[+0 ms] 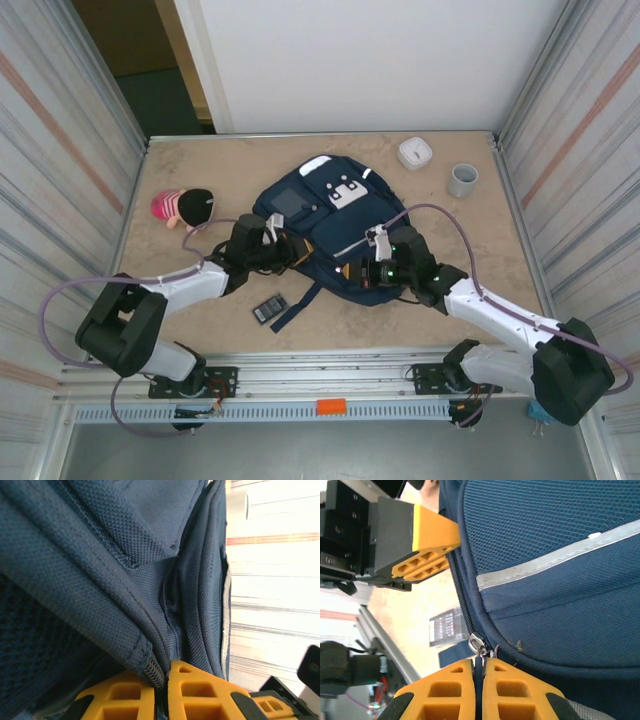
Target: Pack books, pencil case, and school supplies into a backpack
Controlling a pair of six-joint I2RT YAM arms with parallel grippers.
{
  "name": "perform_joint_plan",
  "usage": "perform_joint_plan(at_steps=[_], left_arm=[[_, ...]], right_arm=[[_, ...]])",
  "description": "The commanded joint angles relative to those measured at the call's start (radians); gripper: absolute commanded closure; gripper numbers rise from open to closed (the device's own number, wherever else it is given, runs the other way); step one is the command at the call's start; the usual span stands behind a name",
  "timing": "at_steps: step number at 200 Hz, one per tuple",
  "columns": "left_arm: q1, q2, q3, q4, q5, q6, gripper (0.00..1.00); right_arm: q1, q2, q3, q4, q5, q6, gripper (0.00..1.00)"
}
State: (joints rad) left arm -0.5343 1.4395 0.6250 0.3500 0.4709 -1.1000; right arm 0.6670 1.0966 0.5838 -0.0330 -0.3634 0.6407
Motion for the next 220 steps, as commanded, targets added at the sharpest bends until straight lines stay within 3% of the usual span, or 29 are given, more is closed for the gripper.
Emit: perform_joint_plan(at_steps=[1, 39, 100, 131, 148, 186, 220], left_arm=[[0.089, 0.016, -0.004, 0.039, -0.199, -0.008, 0.89], [0.089, 0.035, 0.019, 0.059, -0.200, -0.014, 0.89], [0.140, 0.023, 0.015, 0.033, -0.210, 0.022, 0.90], [0.158, 0.001, 0.022, -0.005, -0.206, 0.054, 0.90], [0.160, -0.001, 0.028, -0.001, -0.191, 0.054, 0.90], [0.124, 0.022, 0.040, 0.020, -0.170, 0.042, 0.90], [0.134, 0.021, 0.029, 0.016, -0.185, 0.052, 0.90]], right_arm=[[0.063, -0.075, 0.056, -0.211, 0.163, -0.114, 1.00], [0.149, -0.146, 0.089, -0.276, 0.270, -0.220, 1.00], [0.086, -0.191, 0.129, -0.428, 0.360, -0.249, 1.00], [0.106, -0.179, 0.126, -0.393, 0.274, -0.281, 1.00], [0.110, -0.146, 0.135, -0.370, 0.197, -0.279, 1.00], [0.192, -0.016, 0.199, -0.289, 0.205, -0.205, 1.00], [0.190, 0.032, 0.264, -0.363, 0.337, -0.141, 1.00]])
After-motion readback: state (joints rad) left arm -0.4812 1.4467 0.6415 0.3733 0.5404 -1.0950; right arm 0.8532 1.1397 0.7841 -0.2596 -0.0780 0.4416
